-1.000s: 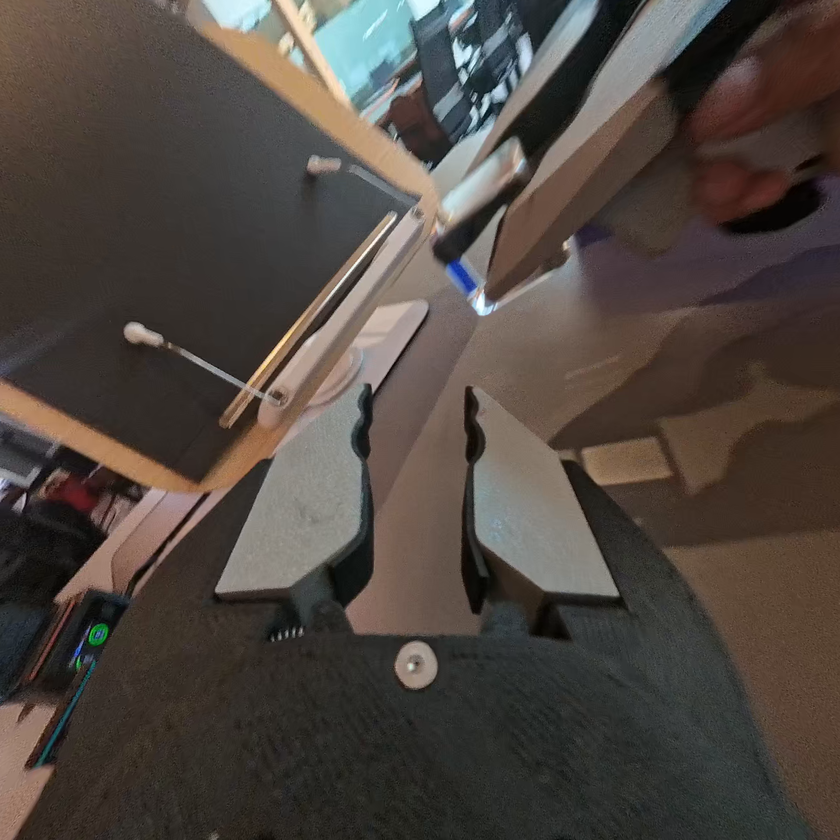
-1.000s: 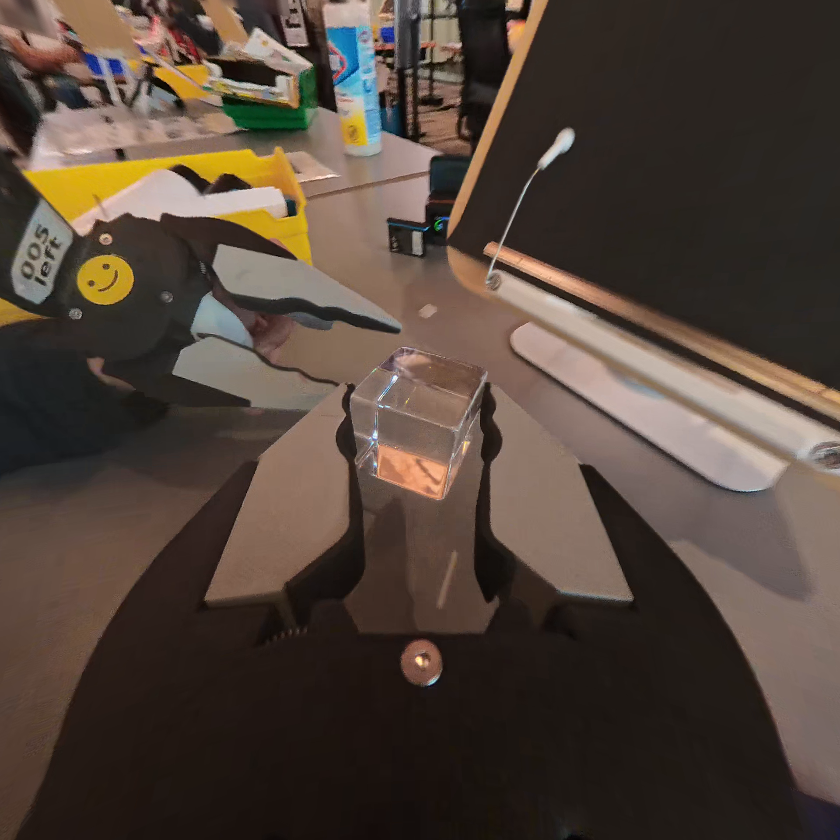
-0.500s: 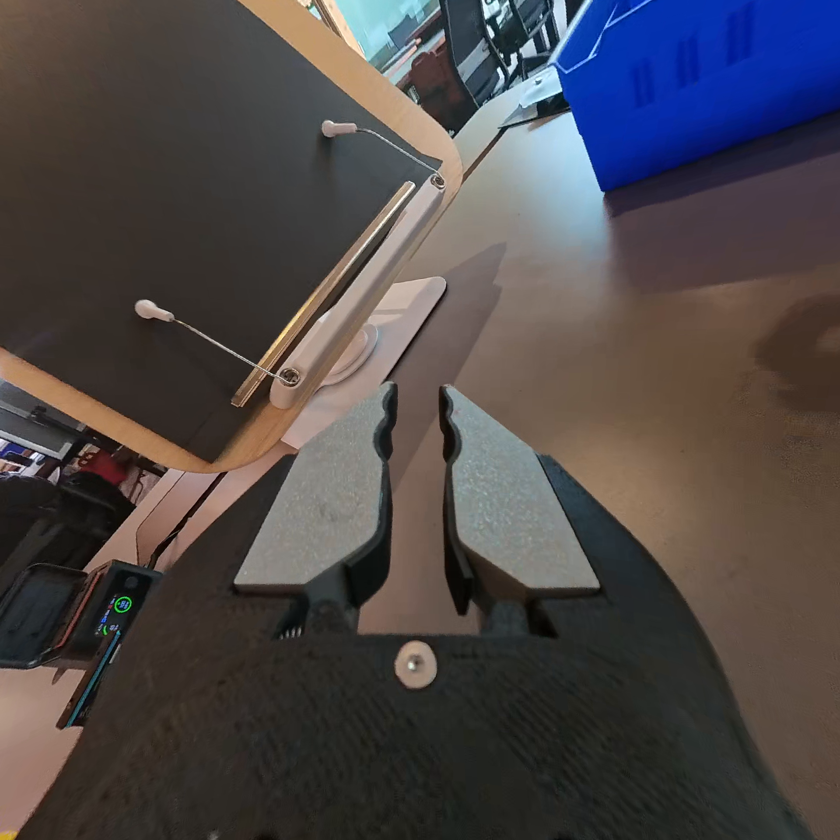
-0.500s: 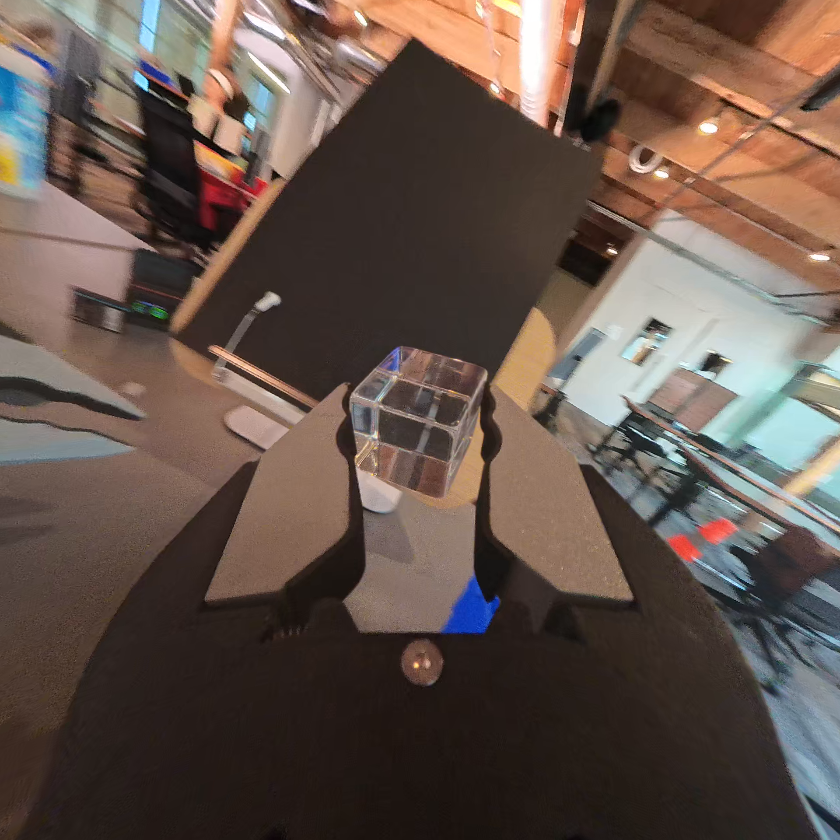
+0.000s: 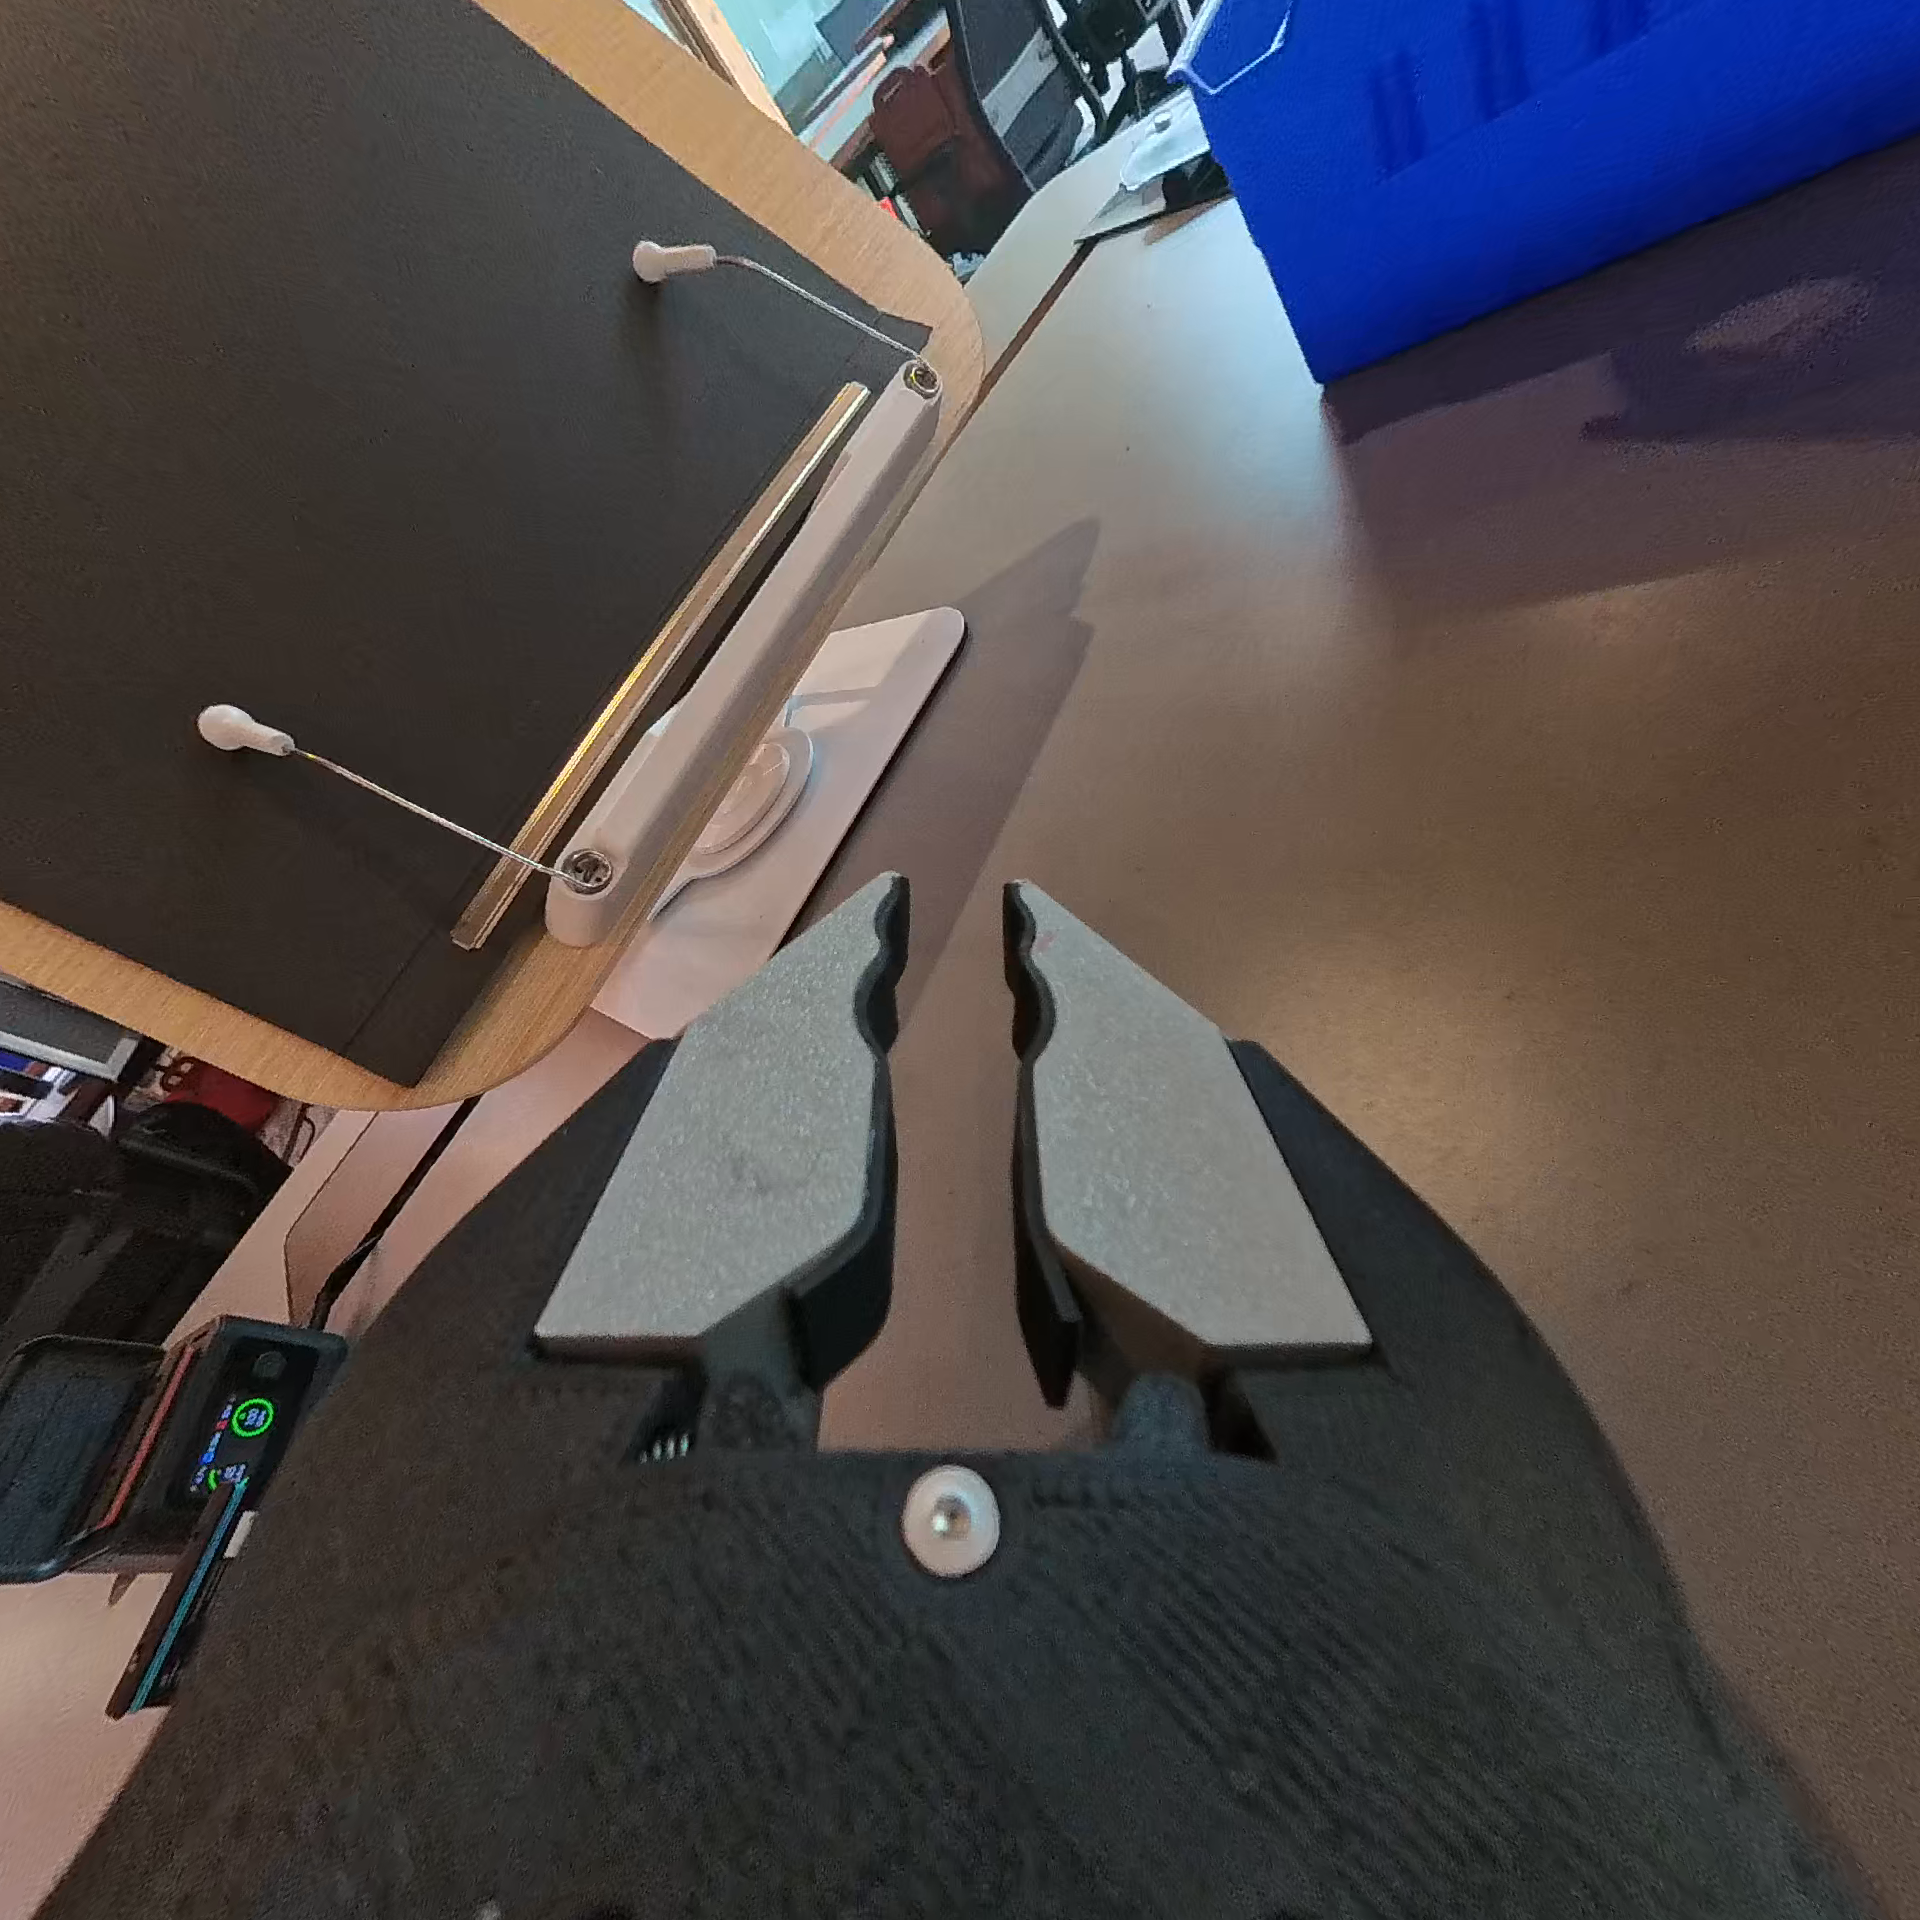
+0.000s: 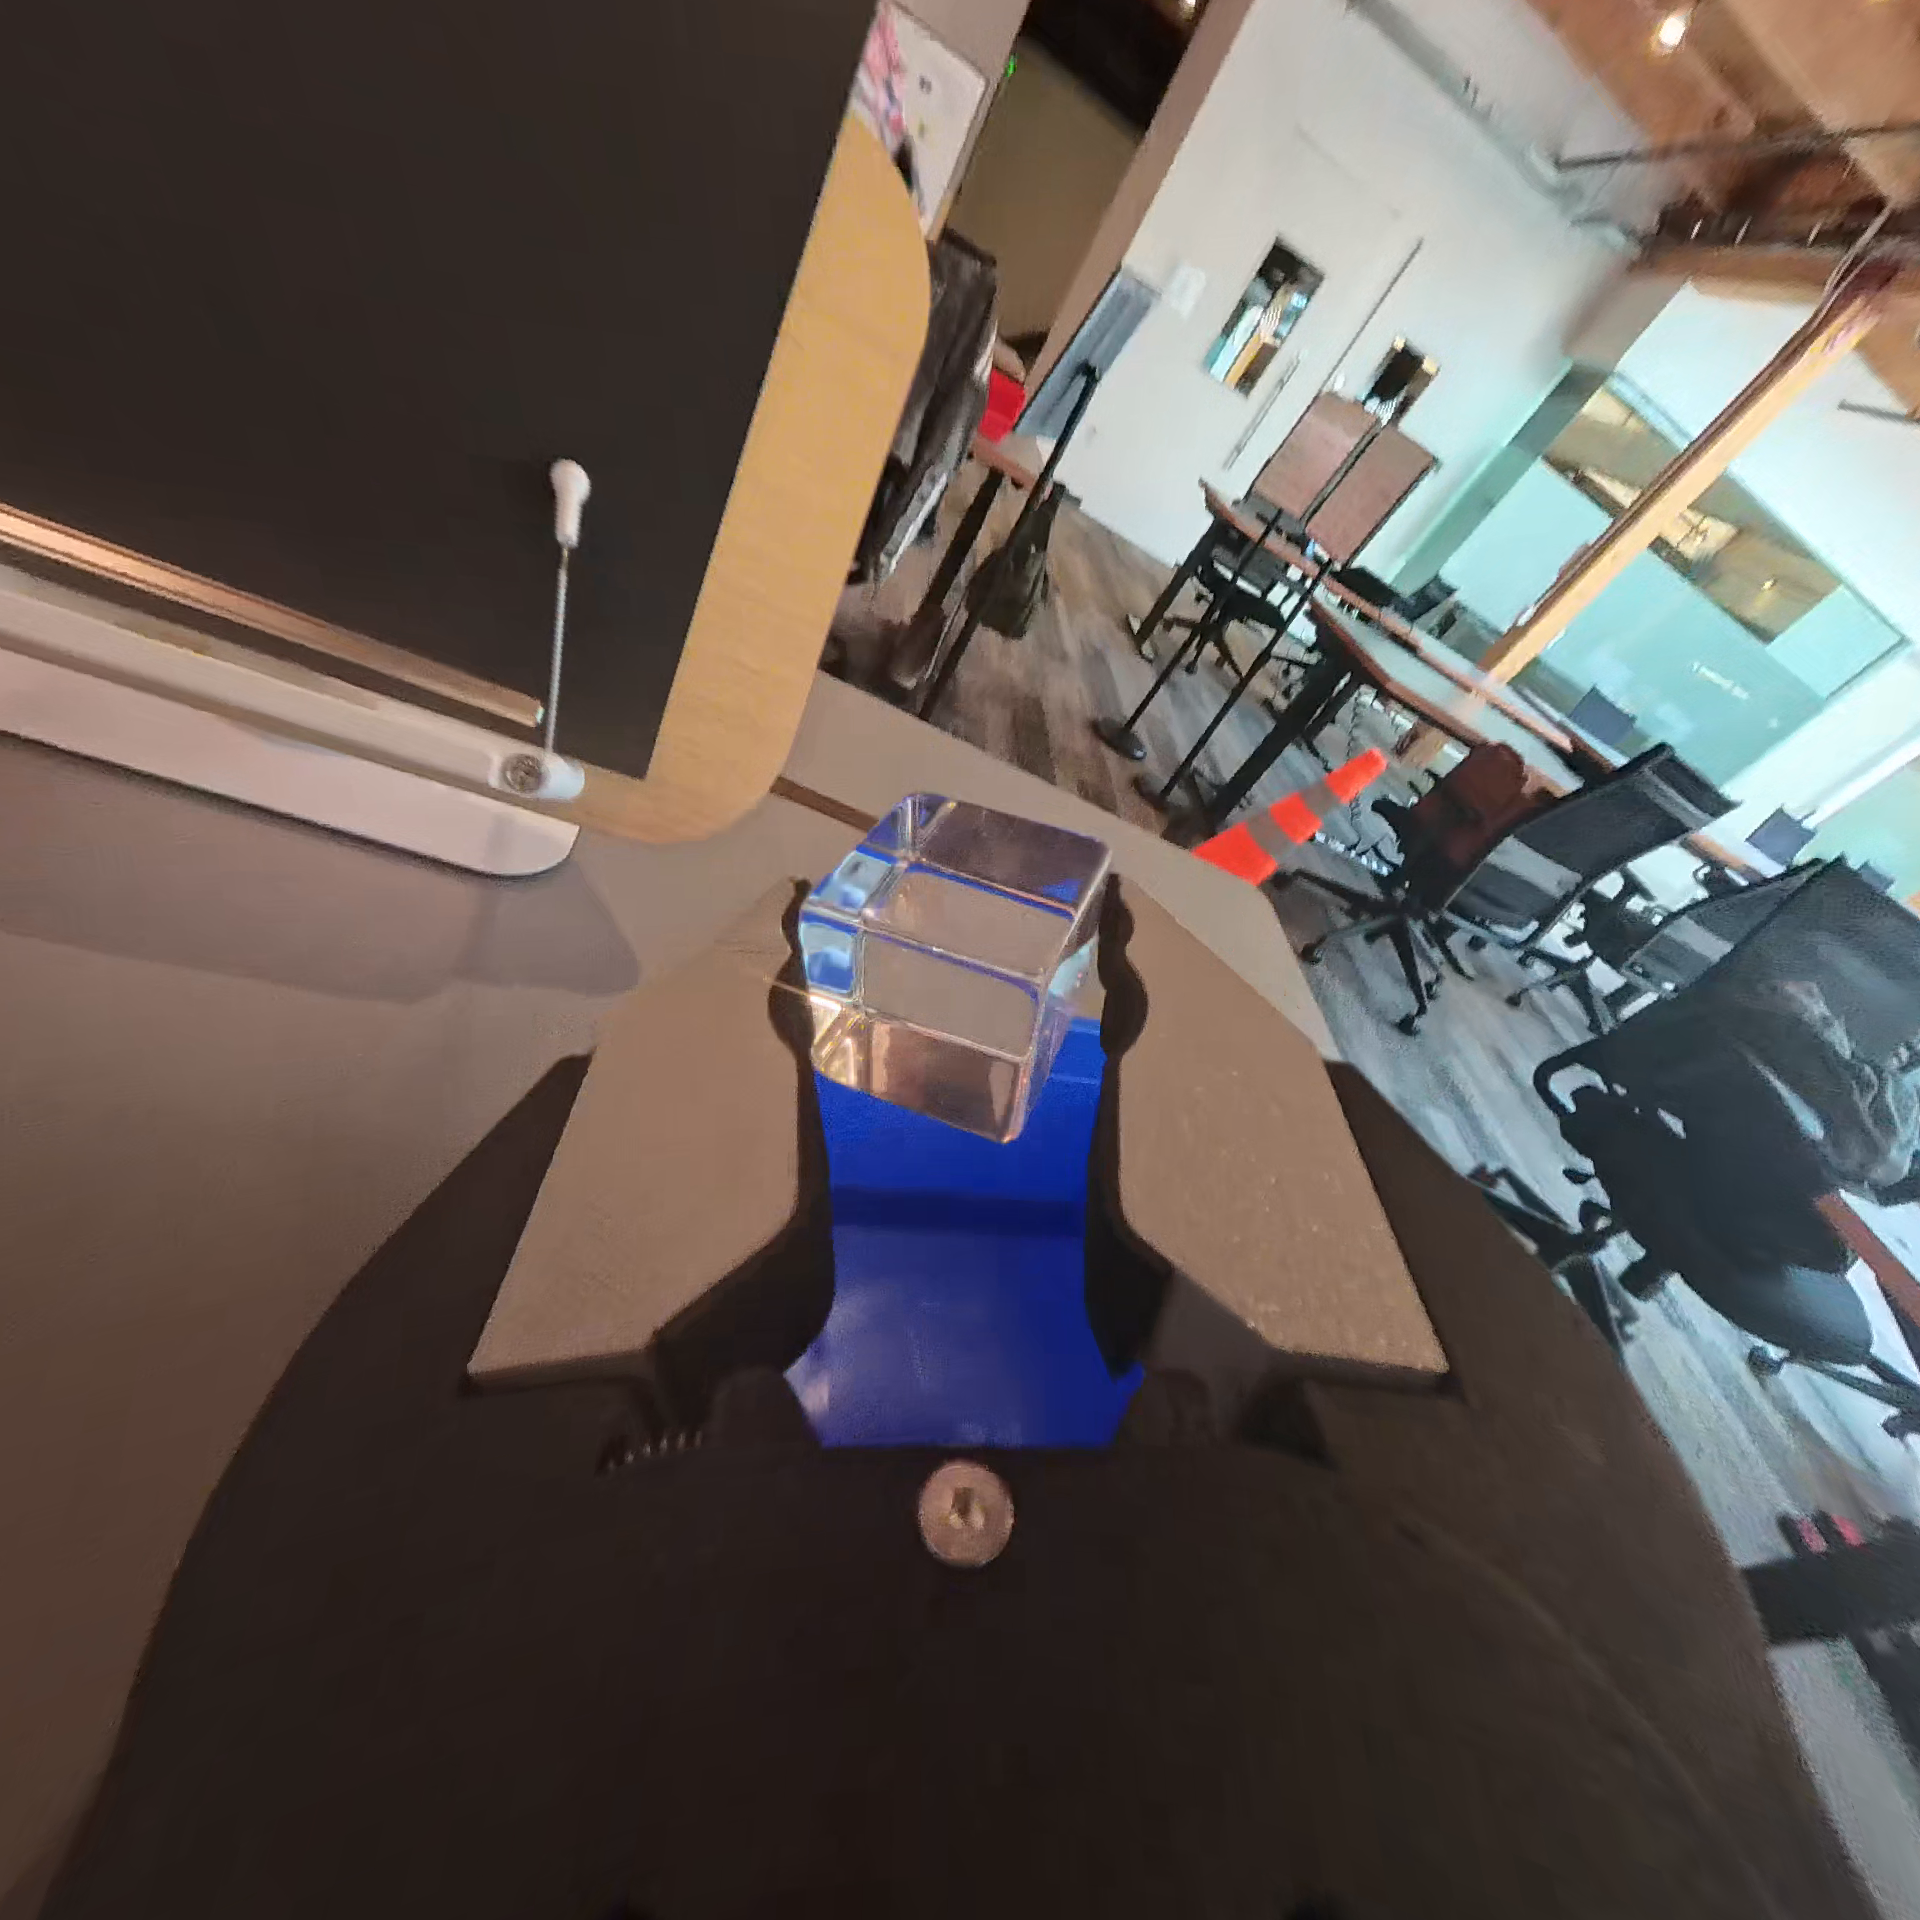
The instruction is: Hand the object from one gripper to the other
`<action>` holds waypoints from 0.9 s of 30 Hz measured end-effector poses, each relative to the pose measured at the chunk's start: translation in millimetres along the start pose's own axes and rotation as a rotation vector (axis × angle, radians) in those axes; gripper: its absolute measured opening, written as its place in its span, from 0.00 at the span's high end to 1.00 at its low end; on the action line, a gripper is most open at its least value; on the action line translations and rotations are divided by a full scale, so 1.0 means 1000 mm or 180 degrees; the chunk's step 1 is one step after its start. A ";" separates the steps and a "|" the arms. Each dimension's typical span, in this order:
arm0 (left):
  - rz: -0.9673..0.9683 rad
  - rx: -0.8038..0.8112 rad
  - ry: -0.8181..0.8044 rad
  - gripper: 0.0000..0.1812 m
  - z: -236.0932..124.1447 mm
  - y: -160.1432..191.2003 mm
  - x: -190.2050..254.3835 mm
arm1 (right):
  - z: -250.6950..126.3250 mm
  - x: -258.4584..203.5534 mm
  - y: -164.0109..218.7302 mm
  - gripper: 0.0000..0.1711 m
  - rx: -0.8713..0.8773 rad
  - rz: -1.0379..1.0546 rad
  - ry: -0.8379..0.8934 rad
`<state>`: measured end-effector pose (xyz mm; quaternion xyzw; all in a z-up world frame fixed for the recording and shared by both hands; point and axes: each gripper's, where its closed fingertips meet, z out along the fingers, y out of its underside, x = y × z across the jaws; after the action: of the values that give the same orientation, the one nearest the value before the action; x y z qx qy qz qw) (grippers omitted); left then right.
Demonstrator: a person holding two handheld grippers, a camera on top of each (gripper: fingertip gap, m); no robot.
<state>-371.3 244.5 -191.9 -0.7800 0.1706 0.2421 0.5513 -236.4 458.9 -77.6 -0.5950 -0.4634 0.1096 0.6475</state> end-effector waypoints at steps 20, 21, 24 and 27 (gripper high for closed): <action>-0.0040 -0.0114 0.0138 0.92 0.004 0.007 0.008 | -0.056 -0.050 -0.078 1.00 0.1528 0.0292 -0.0035; -0.0035 -0.0122 0.0146 0.92 0.004 0.007 0.009 | -0.052 -0.071 -0.077 1.00 0.1438 0.0292 -0.0292; -0.0039 -0.0135 0.0155 0.92 0.004 0.008 0.009 | -0.043 -0.139 -0.064 0.97 0.1085 0.0248 -0.1141; -0.0064 -0.0171 0.0164 0.91 0.005 0.010 0.009 | -0.039 -0.192 -0.040 0.92 0.0740 0.0002 -0.1631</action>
<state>-370.1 245.8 -206.5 -0.8022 0.1703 0.2208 0.5279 -328.8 288.9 -127.1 -0.4697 -0.5961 0.3091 0.5731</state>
